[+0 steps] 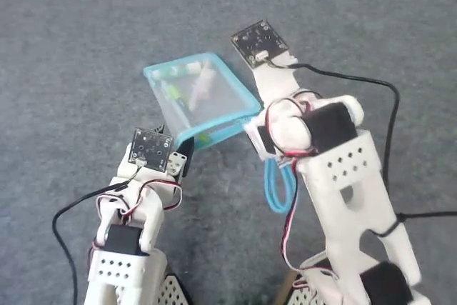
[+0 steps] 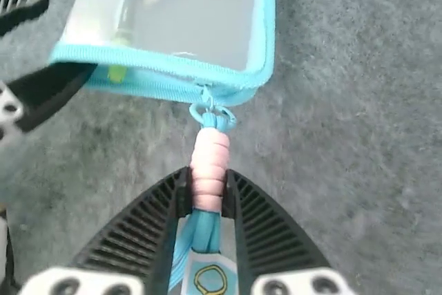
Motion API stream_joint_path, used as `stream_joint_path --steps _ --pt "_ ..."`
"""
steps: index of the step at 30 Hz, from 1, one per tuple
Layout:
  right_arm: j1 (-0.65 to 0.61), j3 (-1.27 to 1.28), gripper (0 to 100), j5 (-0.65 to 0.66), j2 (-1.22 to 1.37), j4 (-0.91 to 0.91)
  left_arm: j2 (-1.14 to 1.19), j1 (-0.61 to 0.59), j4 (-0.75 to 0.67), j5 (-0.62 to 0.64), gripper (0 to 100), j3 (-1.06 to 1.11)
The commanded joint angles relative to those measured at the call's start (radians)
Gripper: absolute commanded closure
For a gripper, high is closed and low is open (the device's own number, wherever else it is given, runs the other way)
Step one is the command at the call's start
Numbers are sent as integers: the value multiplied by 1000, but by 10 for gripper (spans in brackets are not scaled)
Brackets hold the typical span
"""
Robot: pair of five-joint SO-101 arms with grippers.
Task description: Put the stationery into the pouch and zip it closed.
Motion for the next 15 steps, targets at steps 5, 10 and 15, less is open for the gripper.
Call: stream_joint_path --steps 5,10,15 --pt "-142 -37 991 81 -125 125 -8 -11 -32 -6 808 -28" --pt "-213 -37 991 91 -217 131 -11 -26 -32 -6 809 -28" --pt "-217 37 991 140 -280 130 -14 -63 -81 -6 857 -8"
